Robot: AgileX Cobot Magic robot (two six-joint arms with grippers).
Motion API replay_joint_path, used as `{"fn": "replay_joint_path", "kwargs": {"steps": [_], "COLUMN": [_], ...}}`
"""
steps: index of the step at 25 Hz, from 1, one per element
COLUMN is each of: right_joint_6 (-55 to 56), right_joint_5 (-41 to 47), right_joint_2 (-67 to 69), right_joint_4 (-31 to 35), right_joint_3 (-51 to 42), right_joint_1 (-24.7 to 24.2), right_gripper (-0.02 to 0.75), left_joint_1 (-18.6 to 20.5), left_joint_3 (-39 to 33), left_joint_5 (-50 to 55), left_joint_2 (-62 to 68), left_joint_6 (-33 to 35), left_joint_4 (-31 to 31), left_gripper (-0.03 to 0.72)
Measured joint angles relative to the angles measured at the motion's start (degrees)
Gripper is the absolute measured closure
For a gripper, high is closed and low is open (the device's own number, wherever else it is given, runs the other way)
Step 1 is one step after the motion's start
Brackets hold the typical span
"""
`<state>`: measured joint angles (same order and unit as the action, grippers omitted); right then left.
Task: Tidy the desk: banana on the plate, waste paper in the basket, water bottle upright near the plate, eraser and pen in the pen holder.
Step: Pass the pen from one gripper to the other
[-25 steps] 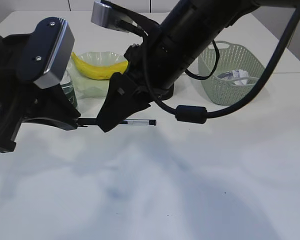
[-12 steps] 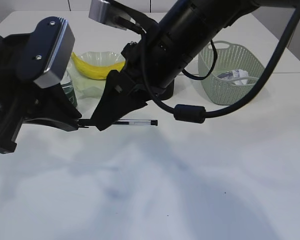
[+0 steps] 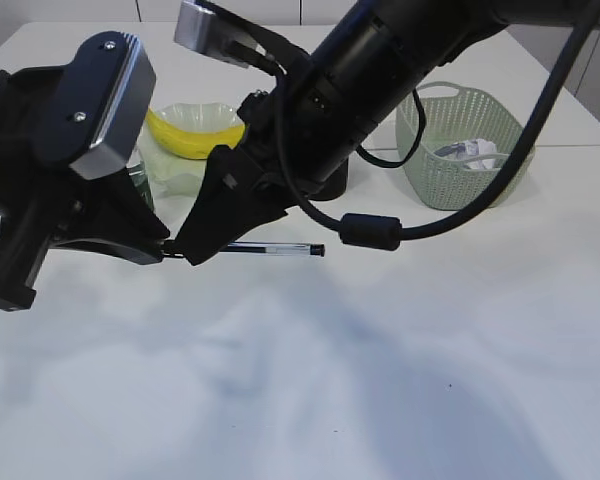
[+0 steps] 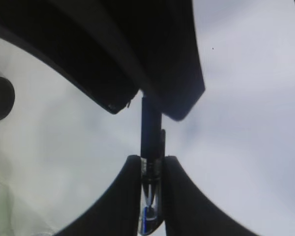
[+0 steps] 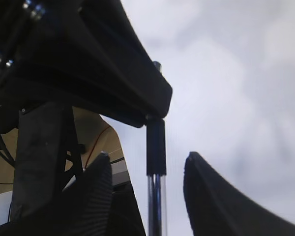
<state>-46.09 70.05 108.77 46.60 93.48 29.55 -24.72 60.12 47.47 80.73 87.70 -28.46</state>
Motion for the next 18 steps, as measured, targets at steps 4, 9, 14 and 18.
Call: {"fn": "replay_joint_path", "kwargs": {"steps": [4, 9, 14, 18], "right_joint_6": [-0.1, -0.08, -0.22, -0.22], "right_joint_5": [0.0, -0.11, -0.11, -0.11], "right_joint_2": [0.0, 0.0, 0.0, 0.0], "right_joint_4": [0.0, -0.72, -1.68, -1.78], "right_joint_3": [0.0, 0.0, 0.0, 0.0], "right_joint_1": [0.0, 0.0, 0.0, 0.0], "right_gripper": [0.384, 0.444, 0.496, 0.534], "left_joint_1": [0.0, 0.0, 0.0, 0.0], "left_joint_3": [0.0, 0.0, 0.0, 0.0], "left_joint_5": [0.0, 0.0, 0.0, 0.0], "left_joint_2": [0.0, 0.0, 0.0, 0.0], "left_joint_6": [0.0, 0.0, 0.0, 0.0], "left_joint_4": [0.0, 0.0, 0.0, 0.0], "left_gripper": [0.624, 0.624, 0.624, 0.624]}}
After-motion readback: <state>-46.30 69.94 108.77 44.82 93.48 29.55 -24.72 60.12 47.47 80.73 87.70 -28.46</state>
